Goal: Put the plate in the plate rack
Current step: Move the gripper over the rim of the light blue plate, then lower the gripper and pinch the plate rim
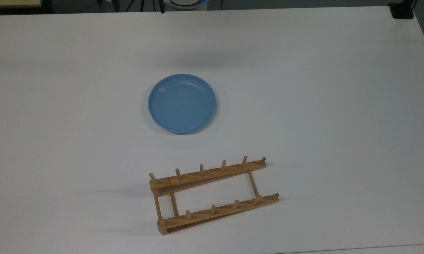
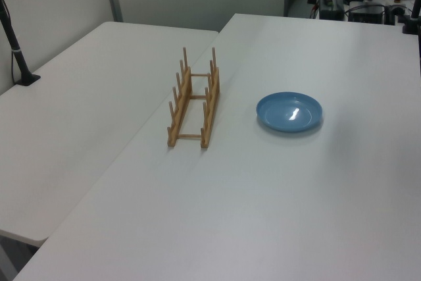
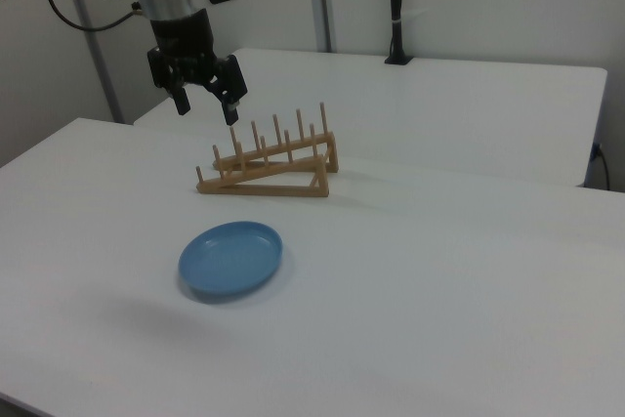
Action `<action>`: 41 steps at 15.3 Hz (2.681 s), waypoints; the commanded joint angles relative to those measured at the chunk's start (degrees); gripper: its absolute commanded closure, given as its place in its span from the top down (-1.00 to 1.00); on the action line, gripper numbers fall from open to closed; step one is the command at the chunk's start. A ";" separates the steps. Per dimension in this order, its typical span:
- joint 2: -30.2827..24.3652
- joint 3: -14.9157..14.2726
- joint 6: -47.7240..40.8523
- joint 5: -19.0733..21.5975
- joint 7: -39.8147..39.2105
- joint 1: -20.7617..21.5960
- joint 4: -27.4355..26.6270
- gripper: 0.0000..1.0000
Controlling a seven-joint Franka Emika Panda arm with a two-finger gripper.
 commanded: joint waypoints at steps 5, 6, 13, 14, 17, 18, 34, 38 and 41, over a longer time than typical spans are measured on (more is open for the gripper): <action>-2.01 -0.18 0.16 -1.34 -7.04 -0.40 -2.85 1.00; -2.10 -0.26 -0.62 -1.43 -11.26 -0.67 -3.12 1.00; -0.70 -0.27 -2.83 -7.14 -27.48 -3.03 -7.25 1.00; -0.18 -0.27 -2.74 -7.14 -26.77 -3.74 -8.30 1.00; 0.97 -0.44 -0.47 -6.44 -26.50 -4.88 -12.69 1.00; 1.23 -0.53 2.24 -6.17 -26.42 -5.06 -14.18 1.00; 15.21 -0.27 36.45 5.52 -3.93 -3.92 -24.04 1.00; 16.44 -0.18 38.31 5.43 -1.99 -3.39 -23.95 0.67; 17.32 -0.18 38.39 5.43 -1.72 -3.31 -23.95 -0.05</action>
